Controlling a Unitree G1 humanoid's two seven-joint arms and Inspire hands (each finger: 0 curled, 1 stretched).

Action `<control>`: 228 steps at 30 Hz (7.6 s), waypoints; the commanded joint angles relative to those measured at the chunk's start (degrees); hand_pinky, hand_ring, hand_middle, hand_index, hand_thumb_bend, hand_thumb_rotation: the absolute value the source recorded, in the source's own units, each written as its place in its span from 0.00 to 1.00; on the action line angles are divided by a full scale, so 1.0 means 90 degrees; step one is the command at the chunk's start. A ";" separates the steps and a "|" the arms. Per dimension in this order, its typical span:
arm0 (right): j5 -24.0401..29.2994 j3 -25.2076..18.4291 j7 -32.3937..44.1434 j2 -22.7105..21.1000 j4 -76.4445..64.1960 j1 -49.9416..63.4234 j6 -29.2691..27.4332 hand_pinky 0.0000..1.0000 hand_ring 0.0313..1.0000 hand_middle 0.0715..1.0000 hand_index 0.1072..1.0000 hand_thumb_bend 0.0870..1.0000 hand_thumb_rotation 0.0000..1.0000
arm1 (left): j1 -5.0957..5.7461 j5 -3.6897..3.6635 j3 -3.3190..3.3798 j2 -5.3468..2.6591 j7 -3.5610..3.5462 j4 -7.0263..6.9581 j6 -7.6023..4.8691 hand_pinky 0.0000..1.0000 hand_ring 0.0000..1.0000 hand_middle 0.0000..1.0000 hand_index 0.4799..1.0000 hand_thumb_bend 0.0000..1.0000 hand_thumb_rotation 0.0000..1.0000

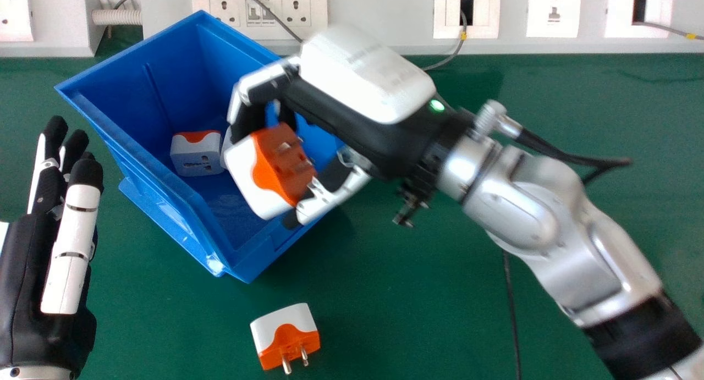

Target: Pick all objects and put in blue box

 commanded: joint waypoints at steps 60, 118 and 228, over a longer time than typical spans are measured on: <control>-0.1288 0.1771 -0.3242 0.2404 0.6712 -0.2835 0.1567 0.36 0.45 0.47 0.37 0.45 0.00 | 0.0659 0.0395 -0.0386 -0.0385 0.0499 -0.0841 0.0093 1.00 1.00 0.98 1.00 0.47 0.84; -0.1038 0.1816 -0.2984 0.2467 0.6677 -0.2652 0.1938 0.82 1.00 1.00 1.00 0.75 0.33 | 0.0793 0.0544 -0.0472 -0.0477 0.0561 -0.0852 -0.0025 1.00 1.00 0.99 1.00 0.49 0.84; -0.0583 0.0272 -0.0507 -0.0610 -0.1870 0.4628 -0.0084 0.61 0.75 0.76 0.74 0.68 0.15 | 0.0571 0.0155 -0.0134 -0.0291 0.0048 -0.0309 -0.0270 1.00 1.00 0.99 1.00 0.49 0.82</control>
